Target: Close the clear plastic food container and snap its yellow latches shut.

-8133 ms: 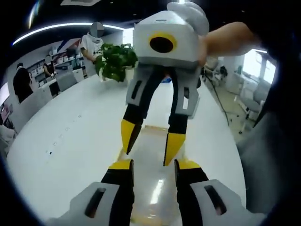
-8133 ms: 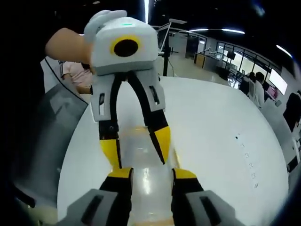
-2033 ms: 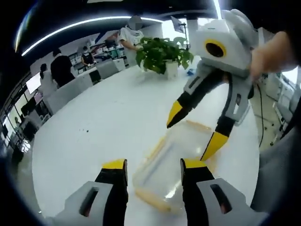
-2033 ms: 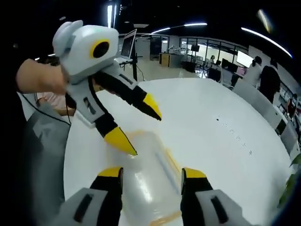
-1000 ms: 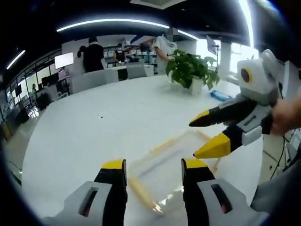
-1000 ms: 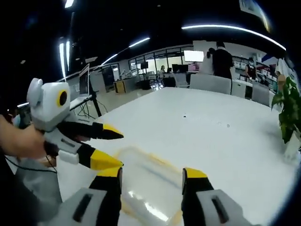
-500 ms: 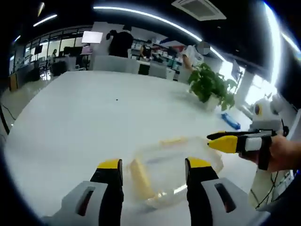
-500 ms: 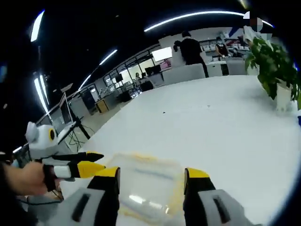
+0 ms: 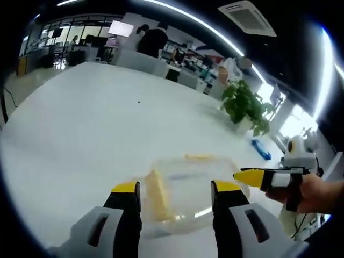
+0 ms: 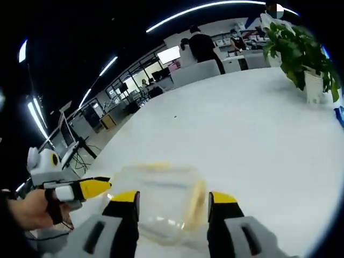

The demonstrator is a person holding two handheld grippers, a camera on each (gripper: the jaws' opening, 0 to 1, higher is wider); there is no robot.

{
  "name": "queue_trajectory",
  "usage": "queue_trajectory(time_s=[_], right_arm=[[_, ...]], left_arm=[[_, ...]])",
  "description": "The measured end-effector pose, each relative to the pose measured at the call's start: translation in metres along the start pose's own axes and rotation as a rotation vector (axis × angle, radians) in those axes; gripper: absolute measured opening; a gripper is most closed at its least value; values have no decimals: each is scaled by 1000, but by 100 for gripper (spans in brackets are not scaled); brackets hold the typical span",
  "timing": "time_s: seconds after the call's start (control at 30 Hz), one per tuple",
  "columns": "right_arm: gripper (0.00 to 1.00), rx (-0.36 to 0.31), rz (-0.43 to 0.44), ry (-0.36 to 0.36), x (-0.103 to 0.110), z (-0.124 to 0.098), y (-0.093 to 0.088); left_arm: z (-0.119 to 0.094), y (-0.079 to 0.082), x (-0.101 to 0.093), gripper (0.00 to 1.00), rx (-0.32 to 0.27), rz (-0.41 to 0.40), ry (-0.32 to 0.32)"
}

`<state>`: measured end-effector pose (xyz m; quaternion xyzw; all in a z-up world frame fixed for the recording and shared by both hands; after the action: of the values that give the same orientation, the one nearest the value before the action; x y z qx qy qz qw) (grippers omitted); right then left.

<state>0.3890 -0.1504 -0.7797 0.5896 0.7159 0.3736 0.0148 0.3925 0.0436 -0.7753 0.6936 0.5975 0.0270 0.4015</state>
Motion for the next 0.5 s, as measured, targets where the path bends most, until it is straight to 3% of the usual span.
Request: queue_trajectory(time_s=[0.07, 0.2, 0.23, 0.47, 0.5], right_arm=[[46, 40, -34, -21, 1, 2, -3], [47, 54, 7, -38, 5, 5, -2], [47, 61, 8, -45, 6, 6, -1], [44, 75, 46, -64, 11, 7, -2], [43, 75, 52, -63, 11, 7, -3]], left_arm=[[5, 0, -1, 51, 1, 8, 10], [11, -7, -3, 52, 57, 9, 33], [10, -5, -4, 53, 28, 34, 45], [10, -6, -3, 47, 22, -74, 66], [12, -7, -7, 46, 31, -108, 37]])
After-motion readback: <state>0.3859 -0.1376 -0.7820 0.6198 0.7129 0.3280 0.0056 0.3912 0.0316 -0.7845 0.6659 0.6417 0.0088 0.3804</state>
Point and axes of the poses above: the point that each gripper's makers call its tool centre point, and the gripper's own axes: z roughly forward along the fingers, x roughly to its left, y roughly out of its top, the point moved 7 cm from there along -z, roughly backward along the fingers, and after that the axes turned 14 degrees about x, right-handed, at the moved point
